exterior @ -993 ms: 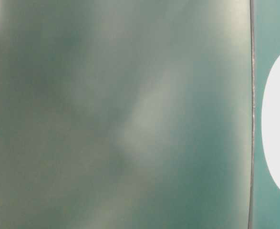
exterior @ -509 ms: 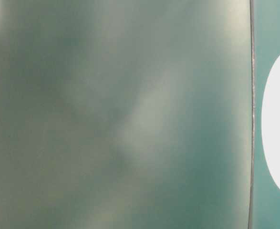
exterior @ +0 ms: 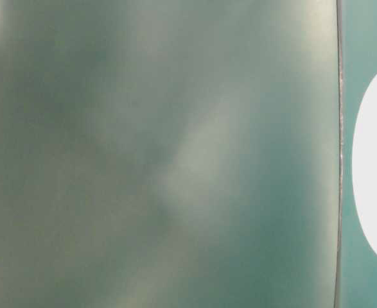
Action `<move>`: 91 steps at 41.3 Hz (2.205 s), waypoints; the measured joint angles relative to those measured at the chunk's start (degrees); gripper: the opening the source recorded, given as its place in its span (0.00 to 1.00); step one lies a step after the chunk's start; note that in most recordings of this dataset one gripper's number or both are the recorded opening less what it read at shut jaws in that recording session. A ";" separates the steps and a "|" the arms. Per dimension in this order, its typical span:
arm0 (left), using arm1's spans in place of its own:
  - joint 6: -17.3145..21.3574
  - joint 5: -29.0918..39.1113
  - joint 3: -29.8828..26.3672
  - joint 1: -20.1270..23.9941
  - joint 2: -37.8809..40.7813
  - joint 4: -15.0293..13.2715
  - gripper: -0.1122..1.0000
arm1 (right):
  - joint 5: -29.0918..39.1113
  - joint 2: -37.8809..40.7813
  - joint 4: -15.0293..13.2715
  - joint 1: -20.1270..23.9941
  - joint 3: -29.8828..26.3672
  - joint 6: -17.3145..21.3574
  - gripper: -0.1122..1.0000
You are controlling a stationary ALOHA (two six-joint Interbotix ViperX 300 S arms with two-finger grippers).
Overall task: Scoop the yellow hexagonal prism block from the bowl with a spoon using the right arm.
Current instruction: 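Close the right gripper on the pink spoon handle, then lift the pink spoon and carry it over the white bowl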
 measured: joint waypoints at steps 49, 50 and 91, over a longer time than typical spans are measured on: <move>-0.18 -0.09 -0.09 0.00 -0.18 0.09 0.15 | 20.21 -25.49 0.44 -7.21 -3.08 -14.68 0.31; -0.18 0.00 -0.18 0.00 -0.26 0.00 0.15 | 23.20 -27.42 0.35 -8.17 -3.78 -16.00 0.31; 0.18 0.18 -0.18 0.00 -0.53 0.00 0.15 | 90.79 -31.73 -0.44 -38.85 -34.54 -17.05 0.31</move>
